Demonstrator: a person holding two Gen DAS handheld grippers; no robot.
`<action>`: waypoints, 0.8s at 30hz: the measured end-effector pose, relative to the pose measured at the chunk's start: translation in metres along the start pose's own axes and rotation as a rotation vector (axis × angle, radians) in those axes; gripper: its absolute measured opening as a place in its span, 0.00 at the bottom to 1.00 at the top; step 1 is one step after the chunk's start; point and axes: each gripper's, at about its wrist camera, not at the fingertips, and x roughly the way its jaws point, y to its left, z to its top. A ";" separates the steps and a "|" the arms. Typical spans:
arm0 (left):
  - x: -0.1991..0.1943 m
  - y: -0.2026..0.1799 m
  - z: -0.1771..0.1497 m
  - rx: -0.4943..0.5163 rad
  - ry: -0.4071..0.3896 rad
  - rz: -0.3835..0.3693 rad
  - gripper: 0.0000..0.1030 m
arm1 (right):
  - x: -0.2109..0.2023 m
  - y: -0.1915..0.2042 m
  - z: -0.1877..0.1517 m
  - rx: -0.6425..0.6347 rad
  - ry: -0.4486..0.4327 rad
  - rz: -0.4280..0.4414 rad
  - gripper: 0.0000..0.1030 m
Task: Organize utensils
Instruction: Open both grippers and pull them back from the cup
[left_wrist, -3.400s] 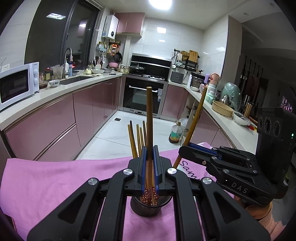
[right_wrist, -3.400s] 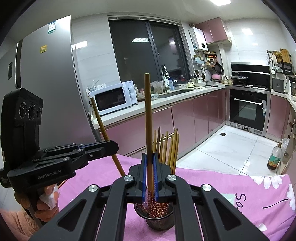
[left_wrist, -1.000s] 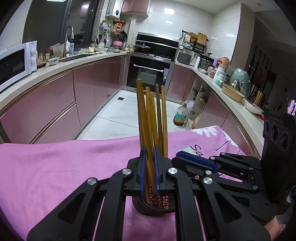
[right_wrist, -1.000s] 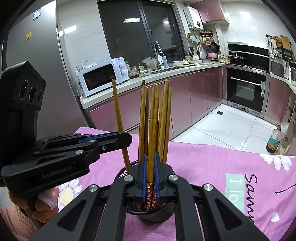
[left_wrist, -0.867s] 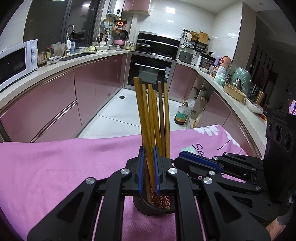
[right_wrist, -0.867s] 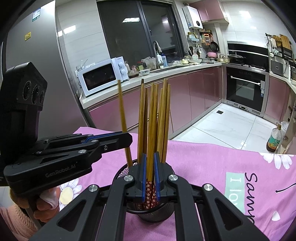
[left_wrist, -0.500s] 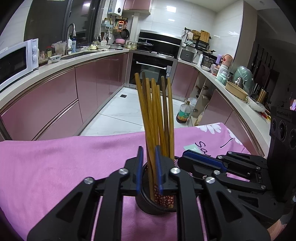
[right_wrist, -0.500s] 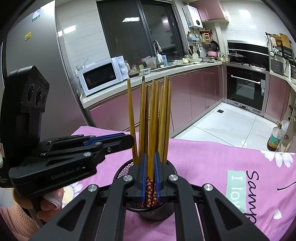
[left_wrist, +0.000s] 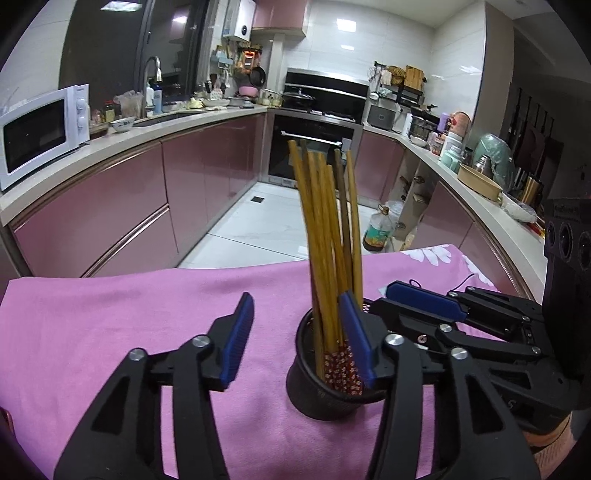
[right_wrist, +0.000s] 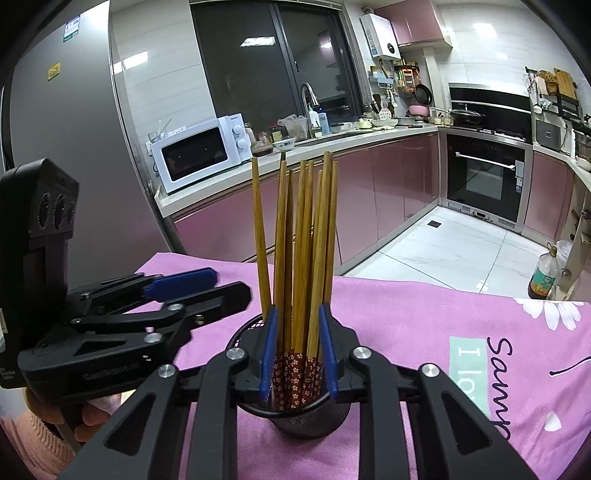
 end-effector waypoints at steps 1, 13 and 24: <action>-0.003 0.002 -0.002 -0.005 -0.013 0.010 0.55 | -0.001 0.000 -0.001 -0.003 -0.005 -0.011 0.27; -0.060 0.021 -0.033 -0.019 -0.199 0.186 0.95 | -0.024 0.019 -0.022 -0.068 -0.107 -0.130 0.76; -0.105 0.023 -0.068 0.003 -0.292 0.271 0.94 | -0.048 0.033 -0.043 -0.088 -0.218 -0.156 0.93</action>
